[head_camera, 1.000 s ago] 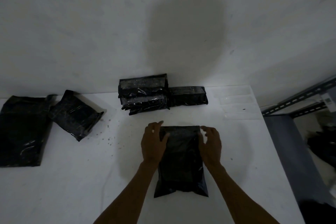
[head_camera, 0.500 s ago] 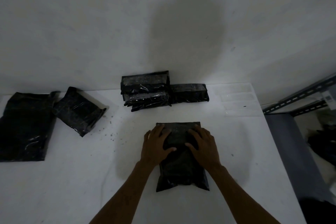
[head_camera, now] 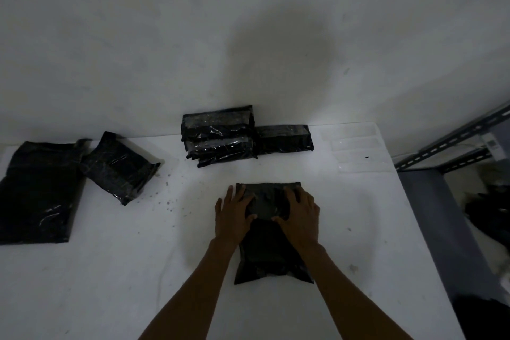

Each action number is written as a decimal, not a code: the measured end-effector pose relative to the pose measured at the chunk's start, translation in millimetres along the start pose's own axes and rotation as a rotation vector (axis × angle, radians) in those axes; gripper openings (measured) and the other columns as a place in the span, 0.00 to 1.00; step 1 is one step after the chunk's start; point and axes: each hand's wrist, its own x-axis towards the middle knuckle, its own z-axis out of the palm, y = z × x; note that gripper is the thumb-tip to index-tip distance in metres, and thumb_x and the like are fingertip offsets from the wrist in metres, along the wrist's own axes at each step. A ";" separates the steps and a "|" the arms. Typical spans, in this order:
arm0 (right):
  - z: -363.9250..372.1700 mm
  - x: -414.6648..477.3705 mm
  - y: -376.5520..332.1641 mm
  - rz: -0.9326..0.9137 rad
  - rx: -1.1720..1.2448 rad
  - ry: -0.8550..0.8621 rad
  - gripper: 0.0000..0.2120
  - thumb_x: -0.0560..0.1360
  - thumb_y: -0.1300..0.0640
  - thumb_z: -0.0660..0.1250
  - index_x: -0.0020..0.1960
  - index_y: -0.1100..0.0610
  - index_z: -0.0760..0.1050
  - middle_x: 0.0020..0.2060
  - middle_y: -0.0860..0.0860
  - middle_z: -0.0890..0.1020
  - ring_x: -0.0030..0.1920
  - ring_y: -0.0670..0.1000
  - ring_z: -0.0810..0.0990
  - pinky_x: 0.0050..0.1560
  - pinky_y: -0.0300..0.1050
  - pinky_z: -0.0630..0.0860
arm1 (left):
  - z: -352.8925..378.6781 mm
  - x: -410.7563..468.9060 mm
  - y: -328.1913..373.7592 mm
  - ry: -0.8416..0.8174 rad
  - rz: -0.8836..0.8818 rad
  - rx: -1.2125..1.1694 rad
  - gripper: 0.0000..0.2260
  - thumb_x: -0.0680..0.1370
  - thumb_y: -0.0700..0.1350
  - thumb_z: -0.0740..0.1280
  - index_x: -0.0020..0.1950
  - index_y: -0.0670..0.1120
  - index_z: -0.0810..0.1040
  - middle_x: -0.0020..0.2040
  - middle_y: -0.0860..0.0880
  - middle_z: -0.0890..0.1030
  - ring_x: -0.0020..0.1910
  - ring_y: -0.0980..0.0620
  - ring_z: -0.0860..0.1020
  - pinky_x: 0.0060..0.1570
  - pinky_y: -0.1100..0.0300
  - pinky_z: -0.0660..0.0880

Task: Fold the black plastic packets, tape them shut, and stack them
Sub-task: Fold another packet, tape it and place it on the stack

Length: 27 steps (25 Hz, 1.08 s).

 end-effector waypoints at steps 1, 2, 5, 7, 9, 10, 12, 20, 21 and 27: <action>0.4 -0.7 3.9 -0.001 -0.033 -0.007 0.42 0.68 0.33 0.70 0.75 0.50 0.63 0.73 0.56 0.65 0.71 0.58 0.64 0.68 0.57 0.64 | -3.4 0.6 -0.1 -0.007 -0.008 0.034 0.27 0.79 0.55 0.66 0.77 0.57 0.62 0.80 0.54 0.52 0.79 0.49 0.43 0.75 0.42 0.43; -1.3 -1.4 9.2 0.003 -0.054 0.007 0.43 0.67 0.32 0.70 0.75 0.50 0.63 0.73 0.57 0.66 0.71 0.59 0.64 0.68 0.58 0.65 | -6.8 1.3 -0.9 -0.015 -0.011 0.057 0.27 0.79 0.55 0.66 0.77 0.58 0.62 0.80 0.55 0.52 0.79 0.49 0.42 0.75 0.42 0.42; -6.3 -3.4 28.1 0.019 -0.075 0.047 0.44 0.66 0.30 0.70 0.75 0.50 0.64 0.73 0.57 0.66 0.72 0.59 0.64 0.68 0.61 0.66 | -14.7 2.0 -4.2 -0.039 -0.009 0.055 0.30 0.77 0.54 0.68 0.77 0.59 0.60 0.80 0.57 0.52 0.79 0.48 0.41 0.75 0.41 0.40; -8.9 -4.8 38.7 0.038 -0.078 0.051 0.44 0.66 0.30 0.70 0.75 0.50 0.64 0.73 0.57 0.66 0.72 0.60 0.64 0.68 0.62 0.65 | -17.3 0.5 -7.0 -0.045 0.006 0.038 0.32 0.77 0.53 0.69 0.78 0.58 0.59 0.80 0.56 0.52 0.79 0.48 0.40 0.75 0.41 0.40; -12.1 -4.1 38.0 0.031 -0.075 0.075 0.42 0.67 0.34 0.72 0.75 0.51 0.65 0.73 0.58 0.67 0.72 0.60 0.64 0.68 0.62 0.65 | -20.3 0.3 -8.5 -0.055 0.033 0.037 0.33 0.78 0.53 0.69 0.79 0.55 0.58 0.80 0.55 0.52 0.79 0.48 0.41 0.75 0.42 0.41; -11.9 -3.8 32.4 -0.002 -0.065 0.090 0.40 0.68 0.38 0.73 0.74 0.52 0.65 0.72 0.58 0.67 0.71 0.61 0.65 0.68 0.61 0.66 | -21.1 0.4 -8.1 -0.060 0.042 0.052 0.33 0.78 0.54 0.68 0.79 0.54 0.57 0.80 0.54 0.52 0.79 0.49 0.41 0.75 0.43 0.41; -6.6 -4.8 15.2 -0.132 -0.024 0.087 0.32 0.71 0.45 0.73 0.72 0.53 0.68 0.68 0.57 0.72 0.68 0.60 0.69 0.67 0.59 0.69 | -19.4 0.7 -6.9 -0.052 0.054 0.070 0.33 0.78 0.55 0.68 0.79 0.54 0.57 0.81 0.52 0.51 0.79 0.50 0.40 0.75 0.46 0.41; -5.1 -16.3 34.9 -0.049 0.013 0.094 0.25 0.73 0.45 0.71 0.66 0.54 0.74 0.59 0.54 0.78 0.61 0.58 0.74 0.56 0.53 0.75 | -15.6 -0.8 -19.1 -0.038 0.090 0.101 0.35 0.77 0.58 0.67 0.79 0.55 0.55 0.80 0.55 0.48 0.77 0.53 0.36 0.76 0.43 0.40; -6.9 -17.9 35.5 -0.062 0.021 0.116 0.23 0.75 0.46 0.69 0.66 0.56 0.74 0.60 0.55 0.78 0.61 0.58 0.74 0.57 0.53 0.76 | -15.5 -0.7 -17.6 -0.031 0.108 0.083 0.34 0.78 0.57 0.66 0.80 0.54 0.54 0.80 0.54 0.47 0.76 0.53 0.36 0.77 0.42 0.42; 11.2 0.4 14.8 -0.347 -0.075 -0.081 0.28 0.81 0.45 0.49 0.76 0.57 0.64 0.77 0.57 0.62 0.76 0.58 0.60 0.74 0.56 0.63 | -4.7 -5.6 -14.4 -0.024 0.118 0.104 0.32 0.79 0.65 0.52 0.80 0.53 0.54 0.80 0.52 0.47 0.77 0.52 0.38 0.76 0.41 0.46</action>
